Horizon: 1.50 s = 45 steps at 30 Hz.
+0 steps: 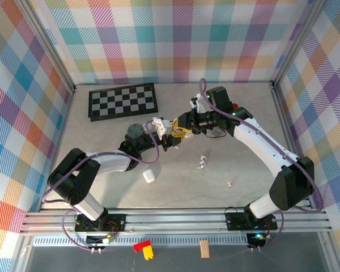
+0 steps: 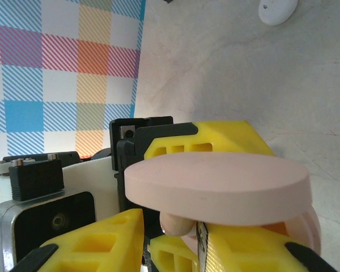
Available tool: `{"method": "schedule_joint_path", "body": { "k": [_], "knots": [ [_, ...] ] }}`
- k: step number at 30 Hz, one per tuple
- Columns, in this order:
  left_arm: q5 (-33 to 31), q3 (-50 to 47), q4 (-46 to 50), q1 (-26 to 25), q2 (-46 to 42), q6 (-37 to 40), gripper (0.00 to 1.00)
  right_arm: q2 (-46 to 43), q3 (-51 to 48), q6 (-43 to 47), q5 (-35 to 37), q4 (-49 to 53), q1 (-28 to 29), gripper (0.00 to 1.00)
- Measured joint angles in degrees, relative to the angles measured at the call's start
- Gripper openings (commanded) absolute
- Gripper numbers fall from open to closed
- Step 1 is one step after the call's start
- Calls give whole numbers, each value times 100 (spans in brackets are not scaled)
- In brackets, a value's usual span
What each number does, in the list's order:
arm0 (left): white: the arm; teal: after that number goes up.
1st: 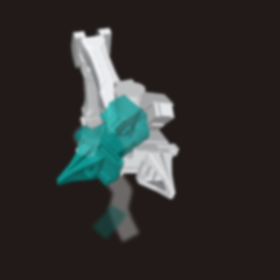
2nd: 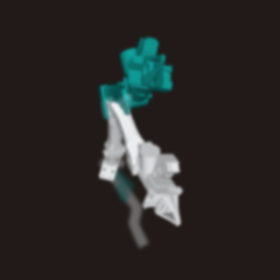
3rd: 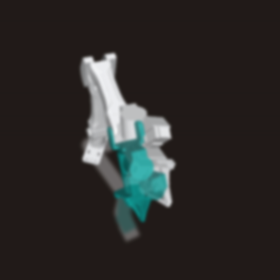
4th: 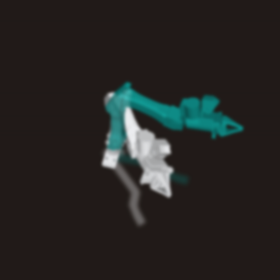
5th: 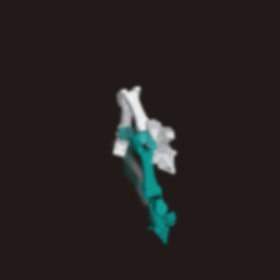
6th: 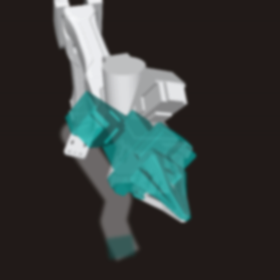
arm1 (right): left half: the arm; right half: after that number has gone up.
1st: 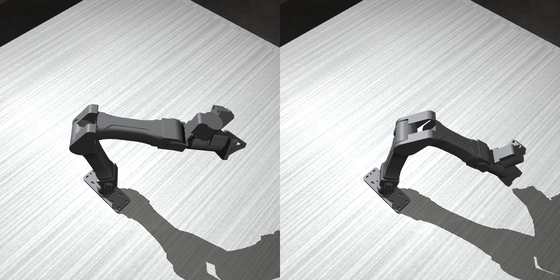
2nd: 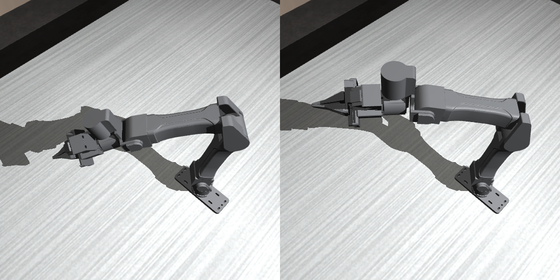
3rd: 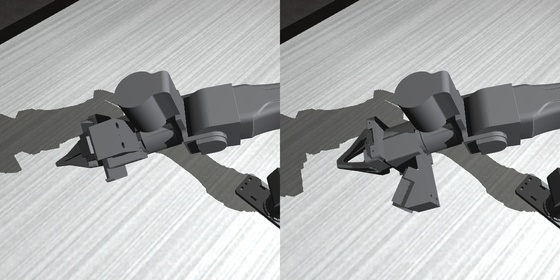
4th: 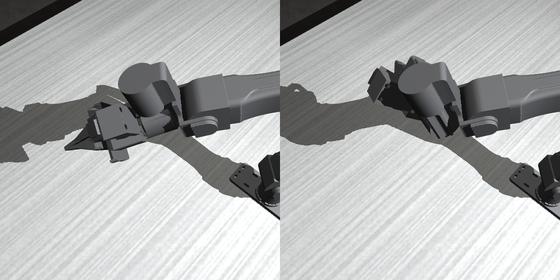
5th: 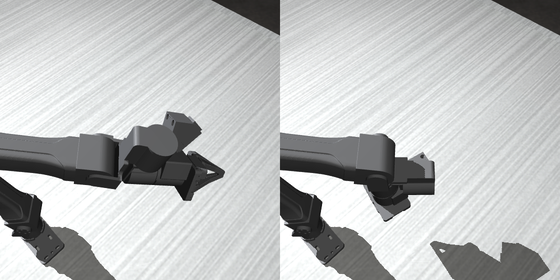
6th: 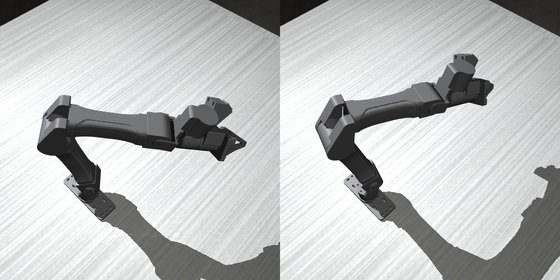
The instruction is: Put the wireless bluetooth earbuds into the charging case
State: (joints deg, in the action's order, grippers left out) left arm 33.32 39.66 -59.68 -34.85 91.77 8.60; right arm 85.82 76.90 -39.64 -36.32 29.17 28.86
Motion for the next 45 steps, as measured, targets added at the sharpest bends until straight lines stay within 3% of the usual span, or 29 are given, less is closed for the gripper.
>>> {"method": "schedule_joint_path", "body": {
  "k": [9, 14, 23, 30, 35, 45],
  "knots": [
    [-2, 0, -94, 0, 0, -129, 25, -177, 59, 181, 345, 271, 4, 36],
    [-55, 0, -221, 2, 0, -151, 25, -684, -105, 354, 833, 328, 4, 45],
    [-149, -136, -238, 87, -142, -149, 25, -2240, -1410, 352, 2968, 540, -225, 57],
    [-149, -295, -31, 103, -599, -144, 25, -2284, -2490, -22, 4378, 1423, -595, 64],
    [-149, -361, 48, 103, -802, -129, 25, -1891, -3198, -398, 4833, 1827, -599, 60],
    [-146, -374, 452, 103, -894, -13, 25, -1432, -4138, -925, 4540, 1565, -599, 46]
  ]
}}
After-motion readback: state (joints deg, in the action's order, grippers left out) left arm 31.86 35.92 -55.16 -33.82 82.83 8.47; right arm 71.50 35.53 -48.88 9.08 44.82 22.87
